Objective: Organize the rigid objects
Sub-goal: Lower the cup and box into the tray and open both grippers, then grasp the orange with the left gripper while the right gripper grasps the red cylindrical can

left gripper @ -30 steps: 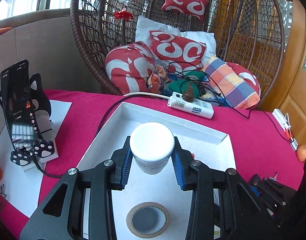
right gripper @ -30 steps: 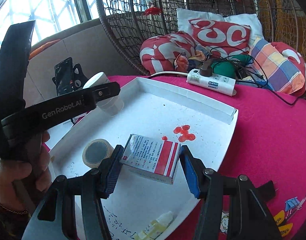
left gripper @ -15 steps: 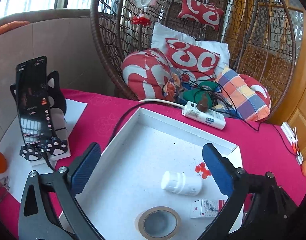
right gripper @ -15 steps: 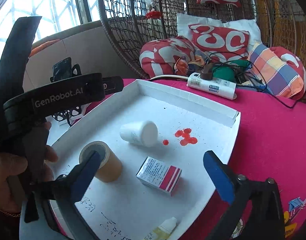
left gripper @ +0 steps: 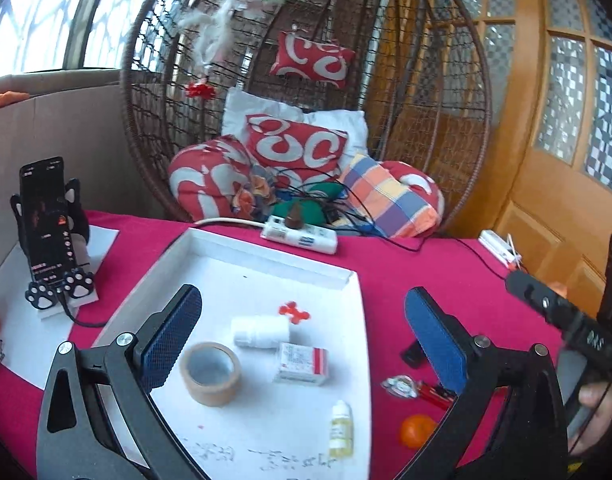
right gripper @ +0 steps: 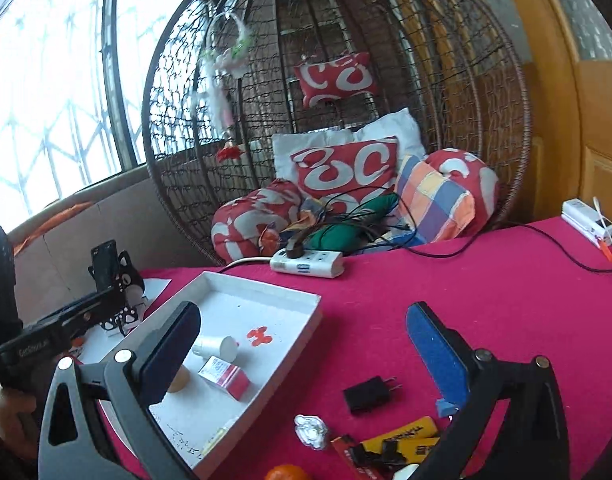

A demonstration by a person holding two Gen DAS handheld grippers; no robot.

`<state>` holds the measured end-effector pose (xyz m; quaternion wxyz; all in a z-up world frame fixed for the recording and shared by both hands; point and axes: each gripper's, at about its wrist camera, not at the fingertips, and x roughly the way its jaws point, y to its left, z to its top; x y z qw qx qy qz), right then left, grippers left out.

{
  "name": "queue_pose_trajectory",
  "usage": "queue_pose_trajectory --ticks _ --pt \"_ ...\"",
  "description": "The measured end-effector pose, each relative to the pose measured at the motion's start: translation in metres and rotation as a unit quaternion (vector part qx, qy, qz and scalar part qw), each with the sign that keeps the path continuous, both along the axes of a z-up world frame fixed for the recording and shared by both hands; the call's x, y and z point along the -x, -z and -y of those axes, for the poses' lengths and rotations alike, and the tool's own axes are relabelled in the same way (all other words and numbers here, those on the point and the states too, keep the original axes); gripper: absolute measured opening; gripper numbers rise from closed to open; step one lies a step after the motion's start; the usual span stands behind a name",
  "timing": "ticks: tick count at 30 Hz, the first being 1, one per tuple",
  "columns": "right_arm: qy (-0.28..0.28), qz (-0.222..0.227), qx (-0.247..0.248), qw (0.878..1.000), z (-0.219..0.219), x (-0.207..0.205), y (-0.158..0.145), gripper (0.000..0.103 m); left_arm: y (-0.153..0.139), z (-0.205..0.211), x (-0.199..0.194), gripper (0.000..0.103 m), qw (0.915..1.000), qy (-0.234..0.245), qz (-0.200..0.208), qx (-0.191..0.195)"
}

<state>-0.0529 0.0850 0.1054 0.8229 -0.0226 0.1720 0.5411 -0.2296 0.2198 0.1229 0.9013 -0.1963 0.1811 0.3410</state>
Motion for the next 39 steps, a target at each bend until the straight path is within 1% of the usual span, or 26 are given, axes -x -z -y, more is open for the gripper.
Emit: queue_pose_trajectory --ticks 3,5,7,9,11,13,17,19,21,25,26,27,31,32,36,37,38,39 --pt "0.030 -0.021 -0.021 0.999 0.028 -0.022 -0.003 0.103 0.008 0.028 -0.020 0.103 0.9985 0.053 -0.011 0.012" --pt "0.056 -0.025 -0.031 0.998 0.045 -0.036 -0.002 0.103 0.016 0.044 -0.036 0.103 0.9951 0.093 -0.020 0.027" --pt "0.077 -0.031 -0.038 0.996 0.060 -0.048 0.002 0.103 0.025 0.060 -0.050 0.103 0.9916 0.119 -0.034 0.035" --pt "0.088 -0.041 -0.033 0.995 0.070 -0.059 0.012 0.103 0.035 0.075 -0.064 0.103 0.9876 0.142 -0.054 0.038" --pt "0.093 -0.052 -0.017 0.994 0.078 -0.067 0.026 0.103 0.046 0.087 -0.075 0.103 0.9842 0.156 -0.074 0.041" --pt "0.093 -0.059 0.007 0.994 0.083 -0.071 0.041 0.103 0.059 0.098 -0.083 0.103 0.9791 0.174 -0.090 0.053" --pt "0.096 -0.055 0.063 0.992 0.094 -0.074 0.067 0.103 0.079 0.110 -0.096 0.102 0.9710 0.197 -0.120 0.064" --pt "0.080 -0.060 0.086 0.991 0.097 -0.078 0.077 0.103 0.083 0.112 -0.100 0.102 0.9694 0.199 -0.132 0.058" --pt "0.074 -0.063 0.098 0.990 0.101 -0.078 0.085 0.103 0.086 0.111 -0.103 0.102 0.9687 0.199 -0.138 0.055" --pt "0.057 -0.066 0.126 0.988 0.098 -0.083 0.096 0.102 0.093 0.105 -0.105 0.102 0.9676 0.195 -0.147 0.065" --pt "0.051 -0.070 0.129 0.988 0.096 -0.084 0.098 0.098 0.095 0.105 -0.106 0.102 0.9675 0.193 -0.150 0.066" --pt "0.041 -0.075 0.130 0.988 0.094 -0.086 0.098 0.092 0.098 0.104 -0.106 0.102 0.9674 0.191 -0.153 0.067" --pt "0.013 -0.071 0.143 0.987 0.087 -0.081 0.099 0.082 0.102 0.102 -0.111 0.102 0.9663 0.190 -0.160 0.068" --pt "0.007 -0.068 0.149 0.986 0.084 -0.080 0.100 0.078 0.103 0.103 -0.113 0.102 0.9657 0.190 -0.163 0.067" --pt "-0.004 -0.060 0.187 0.981 0.073 -0.076 0.106 0.074 0.108 0.104 -0.121 0.101 0.9626 0.193 -0.179 0.061" --pt "-0.004 -0.060 0.193 0.979 0.071 -0.076 0.108 0.073 0.110 0.103 -0.123 0.100 0.9620 0.194 -0.182 0.061" --pt "-0.006 -0.063 0.198 0.978 0.069 -0.077 0.109 0.069 0.111 0.103 -0.124 0.097 0.9620 0.192 -0.185 0.056" --pt "-0.009 -0.068 0.201 0.977 0.068 -0.079 0.111 0.063 0.111 0.103 -0.123 0.093 0.9622 0.190 -0.189 0.051"
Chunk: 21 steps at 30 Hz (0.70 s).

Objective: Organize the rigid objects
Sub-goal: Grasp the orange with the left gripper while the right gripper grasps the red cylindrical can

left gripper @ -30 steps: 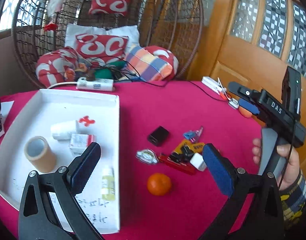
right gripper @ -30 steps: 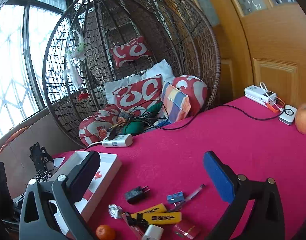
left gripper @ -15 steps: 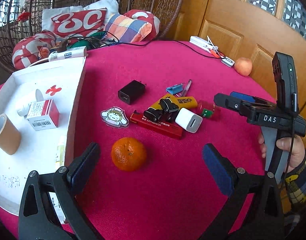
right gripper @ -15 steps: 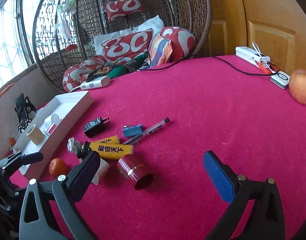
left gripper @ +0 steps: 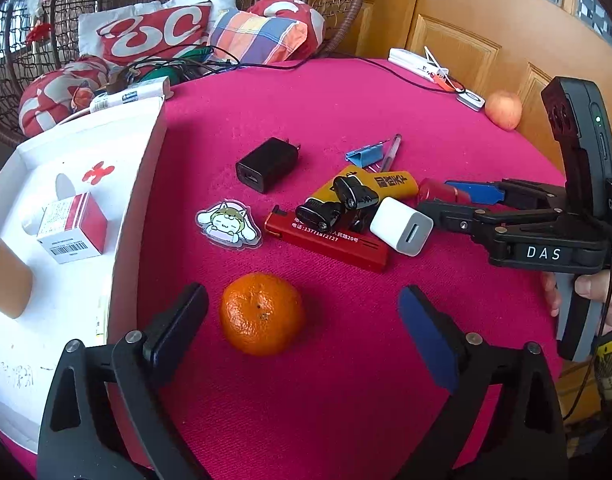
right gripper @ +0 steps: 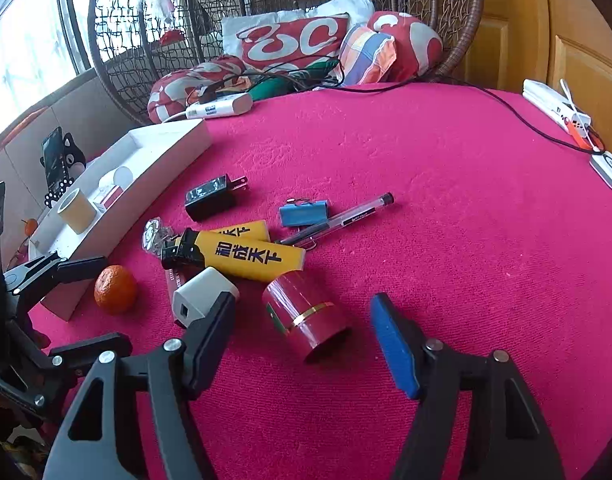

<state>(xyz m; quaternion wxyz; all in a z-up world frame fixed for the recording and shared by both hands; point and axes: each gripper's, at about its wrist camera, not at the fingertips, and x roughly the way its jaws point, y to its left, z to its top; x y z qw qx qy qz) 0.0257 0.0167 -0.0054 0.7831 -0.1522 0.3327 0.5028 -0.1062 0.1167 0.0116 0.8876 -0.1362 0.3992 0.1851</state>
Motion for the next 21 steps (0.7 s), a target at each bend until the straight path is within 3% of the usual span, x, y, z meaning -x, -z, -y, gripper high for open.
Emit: queue_pose_trajectory --ticks 1,3,6,8,21 --pt "0.002 -0.001 0.000 1.000 0.001 -0.001 0.000 0.061 0.001 0.000 0.001 0.091 1.0000 -0.003 -0.002 -0.007" --pt "-0.002 -0.007 -0.003 1.000 0.002 -0.002 0.001 0.043 0.002 0.000 0.003 0.067 0.9992 -0.019 -0.011 -0.032" --pt "0.001 -0.010 -0.007 1.000 0.004 -0.002 0.000 0.043 0.000 -0.008 0.014 0.040 0.9989 -0.034 -0.001 -0.033" --pt "0.007 -0.008 -0.009 1.000 0.005 -0.002 -0.002 0.043 -0.002 -0.012 0.022 0.040 0.9992 -0.036 0.015 -0.012" --pt "0.044 -0.008 -0.051 0.998 0.018 -0.004 -0.016 0.043 -0.019 0.005 0.025 0.040 0.9984 -0.024 0.044 -0.025"
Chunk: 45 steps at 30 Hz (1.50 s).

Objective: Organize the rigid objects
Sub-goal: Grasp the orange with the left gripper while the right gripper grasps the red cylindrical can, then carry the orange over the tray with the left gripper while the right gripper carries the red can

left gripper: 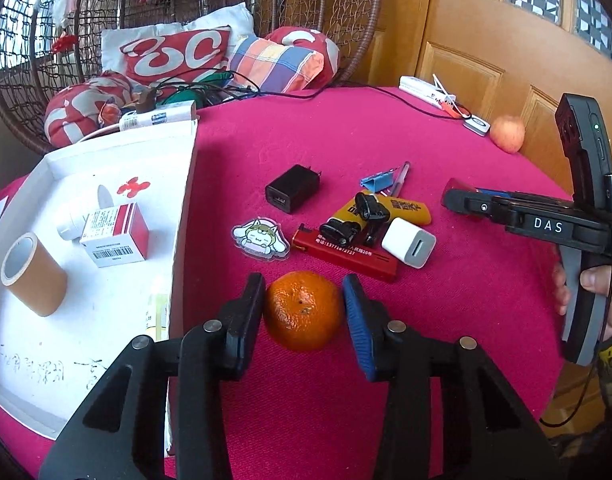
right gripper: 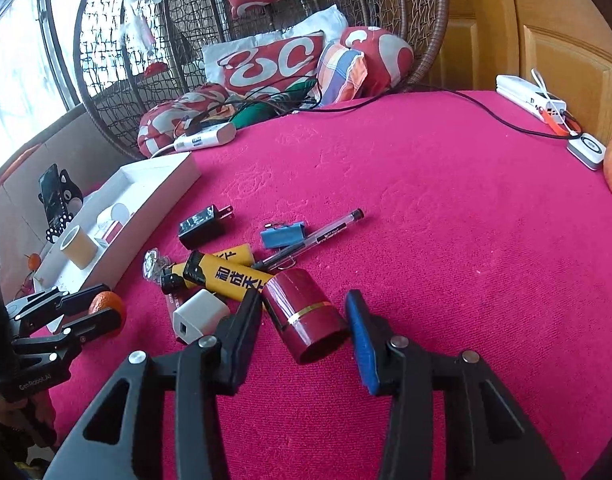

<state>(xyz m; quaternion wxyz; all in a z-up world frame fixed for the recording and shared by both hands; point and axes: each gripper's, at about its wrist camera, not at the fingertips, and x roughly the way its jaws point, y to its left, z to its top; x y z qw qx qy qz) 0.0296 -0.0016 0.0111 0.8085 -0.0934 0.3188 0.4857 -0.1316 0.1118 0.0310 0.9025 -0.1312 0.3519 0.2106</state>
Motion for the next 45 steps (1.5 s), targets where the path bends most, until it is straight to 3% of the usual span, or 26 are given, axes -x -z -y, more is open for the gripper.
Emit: queue_pose_trajectory --ticks 8,45 --pt "0.002 0.012 -0.031 0.999 0.008 0.007 -0.018 0.043 -0.013 0.005 0.002 0.040 0.9998 -0.002 0.011 -0.016" --pt "-0.062 0.052 -0.042 0.996 -0.021 0.061 -0.050 0.043 -0.038 -0.010 0.044 0.040 0.9963 -0.047 0.068 -0.022"
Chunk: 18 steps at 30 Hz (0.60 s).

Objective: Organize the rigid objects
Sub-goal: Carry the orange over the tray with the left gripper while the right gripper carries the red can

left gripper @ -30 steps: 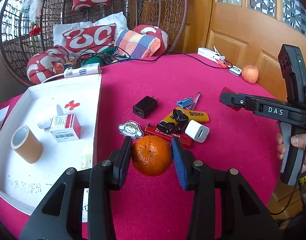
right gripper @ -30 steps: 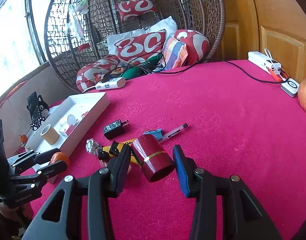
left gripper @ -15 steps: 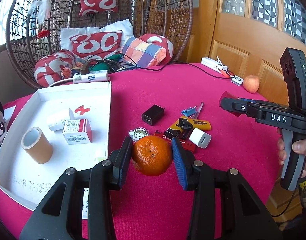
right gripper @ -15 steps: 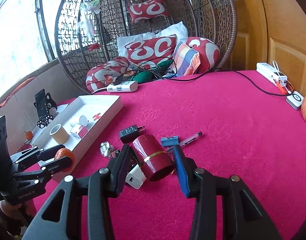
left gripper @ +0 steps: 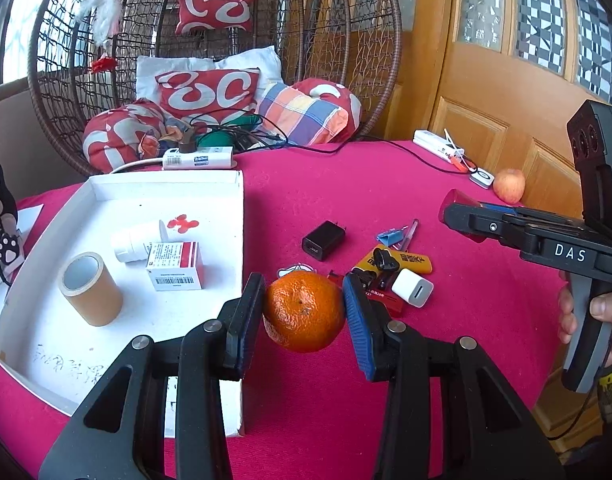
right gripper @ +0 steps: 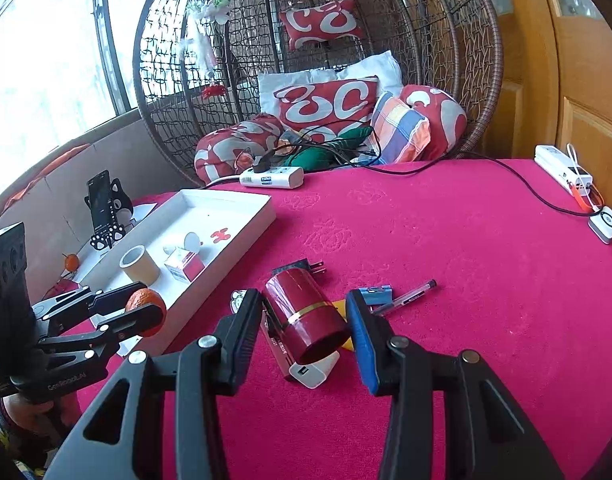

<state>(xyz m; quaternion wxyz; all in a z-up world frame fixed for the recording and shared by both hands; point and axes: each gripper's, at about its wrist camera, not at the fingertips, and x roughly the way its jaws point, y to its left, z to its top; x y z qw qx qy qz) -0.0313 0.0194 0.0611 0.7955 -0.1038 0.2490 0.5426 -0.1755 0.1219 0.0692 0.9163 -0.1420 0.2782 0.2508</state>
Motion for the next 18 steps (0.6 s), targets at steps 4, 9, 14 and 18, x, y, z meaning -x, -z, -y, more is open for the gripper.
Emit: queue_pose_trajectory --ticks 4,9,14,18 --pt "-0.013 0.009 -0.001 1.000 -0.008 0.008 -0.004 0.043 -0.002 -0.004 0.006 0.040 0.9999 -0.007 0.008 0.002" --pt "-0.030 0.019 0.003 0.999 -0.020 0.017 -0.007 0.043 -0.006 -0.009 0.014 0.040 0.9997 -0.016 0.019 0.004" --pt "-0.045 0.026 0.005 0.999 -0.030 0.027 -0.009 0.043 -0.010 -0.015 0.023 0.040 0.9993 -0.026 0.027 0.005" --pt "-0.054 0.033 0.008 0.998 -0.038 0.033 -0.011 0.043 -0.012 -0.020 0.030 0.040 0.9987 -0.036 0.034 0.006"
